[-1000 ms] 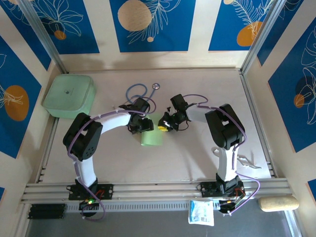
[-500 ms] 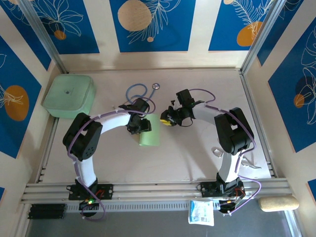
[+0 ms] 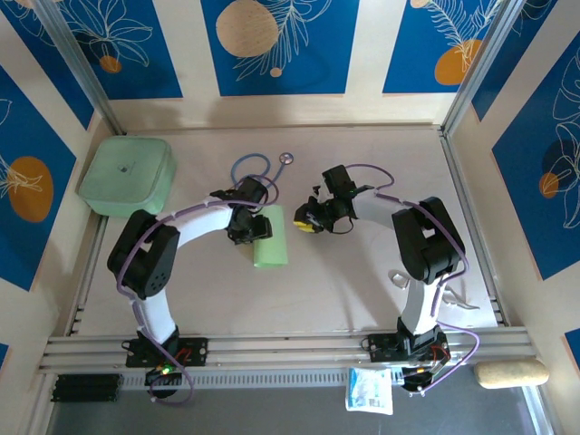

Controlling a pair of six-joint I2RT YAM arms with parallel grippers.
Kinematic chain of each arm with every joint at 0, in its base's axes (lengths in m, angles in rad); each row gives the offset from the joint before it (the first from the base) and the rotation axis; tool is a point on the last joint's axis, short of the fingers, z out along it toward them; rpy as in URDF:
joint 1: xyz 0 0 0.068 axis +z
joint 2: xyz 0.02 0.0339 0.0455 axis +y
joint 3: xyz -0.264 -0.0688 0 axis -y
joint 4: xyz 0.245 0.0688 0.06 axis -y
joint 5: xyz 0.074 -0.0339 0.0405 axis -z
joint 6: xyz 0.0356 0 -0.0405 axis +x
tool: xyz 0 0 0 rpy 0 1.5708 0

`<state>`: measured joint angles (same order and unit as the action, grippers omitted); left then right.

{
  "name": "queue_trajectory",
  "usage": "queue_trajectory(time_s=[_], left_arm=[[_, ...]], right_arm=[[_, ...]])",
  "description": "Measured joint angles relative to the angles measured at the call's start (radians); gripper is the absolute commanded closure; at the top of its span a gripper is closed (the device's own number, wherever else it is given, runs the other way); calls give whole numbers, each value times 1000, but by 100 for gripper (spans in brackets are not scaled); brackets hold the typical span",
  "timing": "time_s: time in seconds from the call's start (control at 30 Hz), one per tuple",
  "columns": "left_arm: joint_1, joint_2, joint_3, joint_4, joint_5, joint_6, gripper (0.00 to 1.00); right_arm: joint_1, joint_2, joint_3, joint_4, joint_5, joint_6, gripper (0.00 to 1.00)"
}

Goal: Fold a paper plane with a square sheet of paper (pick it up from the middle)
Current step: First fold the square sheet of paper in half at the center of the table.

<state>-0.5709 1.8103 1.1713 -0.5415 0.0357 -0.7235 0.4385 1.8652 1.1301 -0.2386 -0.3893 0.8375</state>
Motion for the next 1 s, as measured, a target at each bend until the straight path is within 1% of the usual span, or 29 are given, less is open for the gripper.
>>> queue_trajectory(time_s=[0.13,0.23,0.83,1.0], left_arm=[[1,0,-4,-4,-4,5,52],[2,0,-5,-7,-4,19,54],[10,38,-3,-17,19,94,56],[11,38,-3,-16,18,85,55]], right_arm=[[6,7,0,-3,0,0,74],[6,10,0,-3,0,0,74],[7,17,0,-10,0,-1,76],[7,17,0,-10,0,-1,76]])
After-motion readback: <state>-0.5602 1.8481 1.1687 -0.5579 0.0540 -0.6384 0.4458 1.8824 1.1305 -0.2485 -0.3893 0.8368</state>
